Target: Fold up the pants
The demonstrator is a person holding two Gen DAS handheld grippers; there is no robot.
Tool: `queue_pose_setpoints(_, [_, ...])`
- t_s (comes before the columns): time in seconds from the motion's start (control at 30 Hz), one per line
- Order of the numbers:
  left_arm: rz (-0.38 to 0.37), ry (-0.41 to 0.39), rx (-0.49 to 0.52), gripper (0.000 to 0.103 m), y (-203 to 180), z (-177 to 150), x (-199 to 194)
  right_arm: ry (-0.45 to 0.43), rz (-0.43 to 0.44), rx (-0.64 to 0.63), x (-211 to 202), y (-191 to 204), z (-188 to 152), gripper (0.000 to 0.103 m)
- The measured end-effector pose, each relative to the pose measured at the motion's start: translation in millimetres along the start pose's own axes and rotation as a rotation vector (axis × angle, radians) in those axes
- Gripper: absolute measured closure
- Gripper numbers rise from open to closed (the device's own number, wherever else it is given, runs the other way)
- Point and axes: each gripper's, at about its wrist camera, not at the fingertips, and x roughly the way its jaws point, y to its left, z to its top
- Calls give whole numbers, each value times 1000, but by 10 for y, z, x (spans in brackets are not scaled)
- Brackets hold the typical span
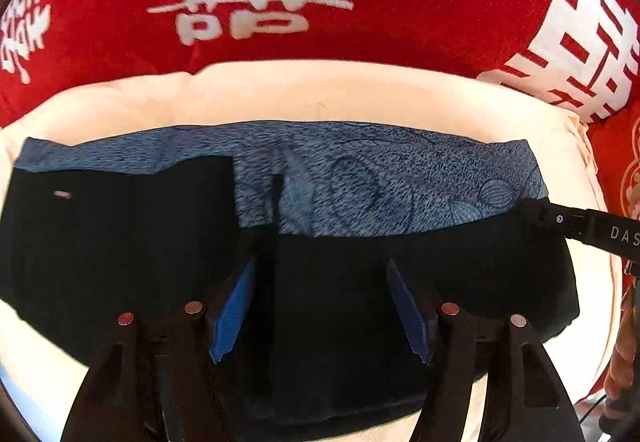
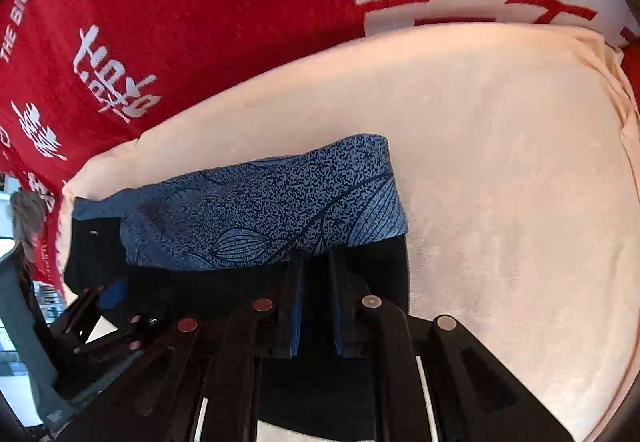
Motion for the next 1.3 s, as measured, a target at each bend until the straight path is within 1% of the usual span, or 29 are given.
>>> queue_pose_setpoints(0.03, [16,9,9,27,4,-25,-13,6,10,-17,-13,18,-44,89])
queue_pose_setpoints(0.07, [25,15,5,24,19,-48,-32,11,18,-27,-31,17,-100,89])
queue_pose_setpoints(0.1, [17,16,-10,24,47,-67,-62,22,33,-37,-45,20,-151,89])
queue_pose_setpoints(0.13, [-23,13,-48,24,105,-96,-126,35,51,-43,-50,34,-190,89])
queue_pose_setpoints(0.2, [-63,0,-116,24,197,-141,-228,84,104,-60,-49,67,-297,88])
queue_pose_setpoints(0.27, [-98,-15,-205,24,317,-209,-359,88,118,-76,-53,90,-390,86])
queue_pose_setpoints(0.33, [-110,-19,-264,24,409,-301,-460,79,121,-107,-91,147,-462,78])
queue_pose_setpoints(0.37, [-109,-22,-275,24,413,-324,-489,77,124,-114,-98,179,-476,75])
queue_pose_setpoints(0.4, [-102,-29,-282,24,436,-360,-533,79,131,-116,-105,195,-472,70])
queue_pose_setpoints(0.43, [-89,-34,-284,24,456,-407,-580,82,138,-117,-59,310,-448,62])
queue_pose_setpoints(0.47, [-81,-33,-283,24,457,-430,-602,87,149,-124,-30,363,-429,58])
queue_pose_setpoints(0.5, [-72,-32,-282,24,445,-446,-619,93,155,-144,-27,400,-428,51])
queue_pose_setpoints(0.53, [-48,-29,-280,24,459,-484,-632,96,148,-166,-17,465,-428,47])
queue_pose_setpoints(0.67, [28,15,-284,24,531,-589,-598,91,83,-247,11,663,-450,44])
queue_pose_setpoints(0.77, [17,59,-291,24,675,-628,-531,83,39,-228,-41,751,-531,42])
queue_pose_setpoints(0.87, [14,68,-284,24,887,-648,-520,81,20,-200,-80,874,-637,42])
queue_pose_setpoints(0.97, [22,76,-277,24,1154,-662,-547,82,15,-194,-98,1102,-755,41])
queue_pose_setpoints(1.07, [30,83,-292,24,1475,-675,-566,69,1,-194,-72,1357,-797,41])
queue_pose_setpoints(1.17, [47,104,-313,24,1766,-683,-544,36,-34,-225,-16,1661,-749,41])
queue_pose_setpoints(1.3, [58,115,-362,24,2136,-704,-519,58,-49,-264,192,2020,-636,41])
